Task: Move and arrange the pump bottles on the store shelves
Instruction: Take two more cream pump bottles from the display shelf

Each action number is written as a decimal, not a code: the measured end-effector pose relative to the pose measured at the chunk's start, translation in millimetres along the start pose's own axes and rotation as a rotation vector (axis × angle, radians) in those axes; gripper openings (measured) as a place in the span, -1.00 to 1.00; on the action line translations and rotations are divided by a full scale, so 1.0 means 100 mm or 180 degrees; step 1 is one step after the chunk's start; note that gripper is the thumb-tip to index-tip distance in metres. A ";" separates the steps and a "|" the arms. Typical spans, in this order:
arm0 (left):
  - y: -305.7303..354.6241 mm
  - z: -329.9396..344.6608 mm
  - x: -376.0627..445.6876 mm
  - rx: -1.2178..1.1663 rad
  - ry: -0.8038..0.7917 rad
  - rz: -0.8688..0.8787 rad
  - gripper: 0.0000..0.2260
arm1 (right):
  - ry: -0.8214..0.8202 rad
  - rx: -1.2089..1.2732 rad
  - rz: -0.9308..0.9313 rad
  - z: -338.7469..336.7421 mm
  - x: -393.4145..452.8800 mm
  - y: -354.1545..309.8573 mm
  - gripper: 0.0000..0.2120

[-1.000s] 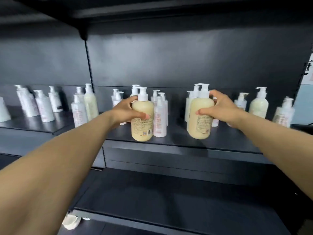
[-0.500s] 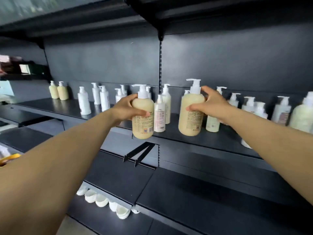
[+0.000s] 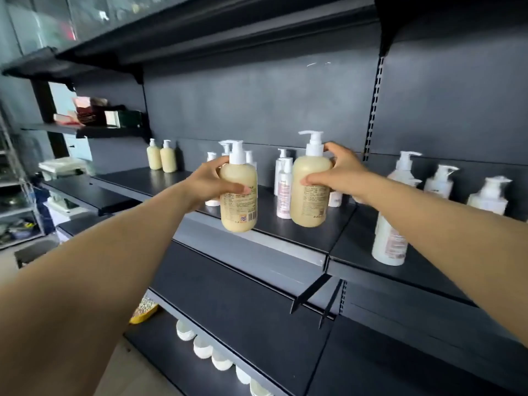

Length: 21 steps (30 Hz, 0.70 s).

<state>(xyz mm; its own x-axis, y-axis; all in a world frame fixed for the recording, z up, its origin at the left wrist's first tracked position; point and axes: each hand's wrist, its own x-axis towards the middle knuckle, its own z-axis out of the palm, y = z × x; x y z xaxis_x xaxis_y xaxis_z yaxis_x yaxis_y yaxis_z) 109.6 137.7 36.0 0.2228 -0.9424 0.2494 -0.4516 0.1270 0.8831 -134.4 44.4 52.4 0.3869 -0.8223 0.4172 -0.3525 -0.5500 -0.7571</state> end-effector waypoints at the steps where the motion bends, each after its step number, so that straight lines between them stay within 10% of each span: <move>1: -0.09 -0.14 0.09 0.0003 0.0044 -0.0016 -0.52 | -0.0031 0.0042 -0.0005 0.15 0.12 -0.02 -0.53; 21: -2.03 -3.64 1.80 0.0204 -0.0074 0.0033 -0.51 | 0.0158 0.0198 0.0148 3.55 2.29 -0.94 -0.46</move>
<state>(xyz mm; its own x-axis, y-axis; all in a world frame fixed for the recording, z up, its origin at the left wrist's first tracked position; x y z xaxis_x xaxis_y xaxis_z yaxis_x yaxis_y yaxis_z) 555.4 54.6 46.4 0.1982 -0.9481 0.2485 -0.5084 0.1173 0.8531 289.3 -40.4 40.2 0.3282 -0.8538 0.4042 -0.3149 -0.5023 -0.8053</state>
